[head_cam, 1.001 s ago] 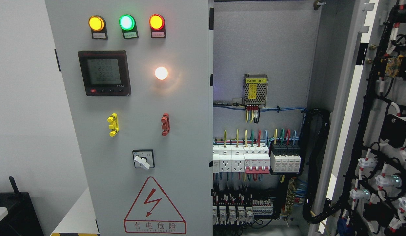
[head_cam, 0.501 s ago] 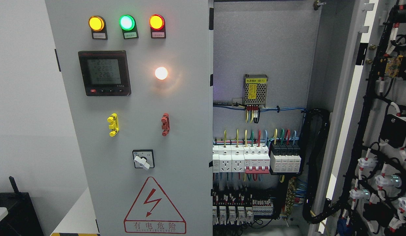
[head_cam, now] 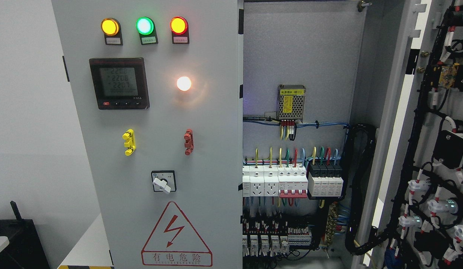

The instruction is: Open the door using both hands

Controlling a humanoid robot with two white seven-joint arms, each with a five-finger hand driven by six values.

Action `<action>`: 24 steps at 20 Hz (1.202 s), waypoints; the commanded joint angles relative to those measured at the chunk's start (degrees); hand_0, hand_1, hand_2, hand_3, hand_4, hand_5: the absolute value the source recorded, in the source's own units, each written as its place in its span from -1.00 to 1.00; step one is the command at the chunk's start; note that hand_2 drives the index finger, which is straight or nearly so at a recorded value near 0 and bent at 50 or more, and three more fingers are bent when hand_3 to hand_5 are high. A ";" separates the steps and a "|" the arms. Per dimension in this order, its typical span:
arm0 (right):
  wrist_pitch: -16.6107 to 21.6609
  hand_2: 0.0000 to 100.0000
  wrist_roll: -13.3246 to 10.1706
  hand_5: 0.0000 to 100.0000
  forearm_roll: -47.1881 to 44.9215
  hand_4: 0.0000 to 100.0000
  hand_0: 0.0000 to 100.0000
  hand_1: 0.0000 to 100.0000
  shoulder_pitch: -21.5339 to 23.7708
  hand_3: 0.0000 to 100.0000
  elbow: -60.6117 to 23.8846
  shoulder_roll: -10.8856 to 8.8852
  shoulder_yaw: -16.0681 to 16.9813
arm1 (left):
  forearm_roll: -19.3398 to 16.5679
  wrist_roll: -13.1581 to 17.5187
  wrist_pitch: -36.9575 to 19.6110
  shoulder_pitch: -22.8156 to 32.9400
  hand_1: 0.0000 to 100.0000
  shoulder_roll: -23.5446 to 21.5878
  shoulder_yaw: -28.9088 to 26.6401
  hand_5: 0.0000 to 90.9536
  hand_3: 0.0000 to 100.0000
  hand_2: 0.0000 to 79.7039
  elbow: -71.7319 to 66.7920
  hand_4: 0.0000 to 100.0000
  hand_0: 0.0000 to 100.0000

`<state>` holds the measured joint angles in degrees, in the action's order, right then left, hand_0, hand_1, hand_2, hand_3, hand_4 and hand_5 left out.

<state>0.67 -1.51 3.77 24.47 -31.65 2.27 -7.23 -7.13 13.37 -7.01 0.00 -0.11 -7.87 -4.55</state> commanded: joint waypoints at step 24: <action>33.43 -1.00 0.28 -1.00 0.97 -1.00 -1.00 -1.00 16.40 -1.00 -28.38 -3.06 3.18 | -0.43 0.78 -0.02 0.44 -1.00 -0.41 2.69 -1.00 -1.00 -1.00 0.33 -0.92 -1.00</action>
<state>30.39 -1.54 4.18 38.95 -55.09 0.26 -4.53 -7.59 14.13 -7.07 0.00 -0.01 -5.81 -4.53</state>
